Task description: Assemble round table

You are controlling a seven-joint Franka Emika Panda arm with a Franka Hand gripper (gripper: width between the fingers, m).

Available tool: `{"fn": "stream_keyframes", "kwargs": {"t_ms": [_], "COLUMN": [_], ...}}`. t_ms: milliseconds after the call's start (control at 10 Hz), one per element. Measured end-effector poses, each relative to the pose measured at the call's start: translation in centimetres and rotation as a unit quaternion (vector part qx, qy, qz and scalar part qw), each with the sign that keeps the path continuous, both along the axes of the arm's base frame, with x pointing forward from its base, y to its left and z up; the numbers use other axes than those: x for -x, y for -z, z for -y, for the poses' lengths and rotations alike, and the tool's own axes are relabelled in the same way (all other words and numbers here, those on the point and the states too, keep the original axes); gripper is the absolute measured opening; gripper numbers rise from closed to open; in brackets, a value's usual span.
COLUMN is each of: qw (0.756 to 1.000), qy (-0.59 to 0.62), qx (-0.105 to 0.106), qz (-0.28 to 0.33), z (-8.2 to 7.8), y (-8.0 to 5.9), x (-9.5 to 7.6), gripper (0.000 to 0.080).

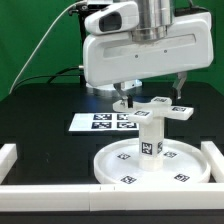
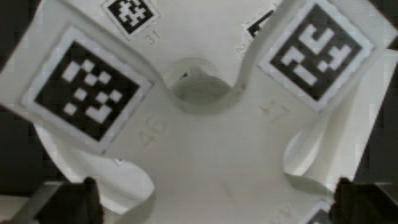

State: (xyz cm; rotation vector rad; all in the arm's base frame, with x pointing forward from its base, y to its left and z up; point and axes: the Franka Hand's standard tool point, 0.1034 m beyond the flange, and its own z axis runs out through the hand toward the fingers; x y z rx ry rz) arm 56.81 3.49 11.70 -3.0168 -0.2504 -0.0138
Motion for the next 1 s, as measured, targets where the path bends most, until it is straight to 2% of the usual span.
{"fn": "stream_keyframes", "kwargs": {"t_ms": [1000], "qw": [1.0], "qy": [-0.021], "qx": [0.0], "qz": [-0.009], "z": [-0.6], "y": [1.2], "x": [0.8], "gripper": [0.0648]}}
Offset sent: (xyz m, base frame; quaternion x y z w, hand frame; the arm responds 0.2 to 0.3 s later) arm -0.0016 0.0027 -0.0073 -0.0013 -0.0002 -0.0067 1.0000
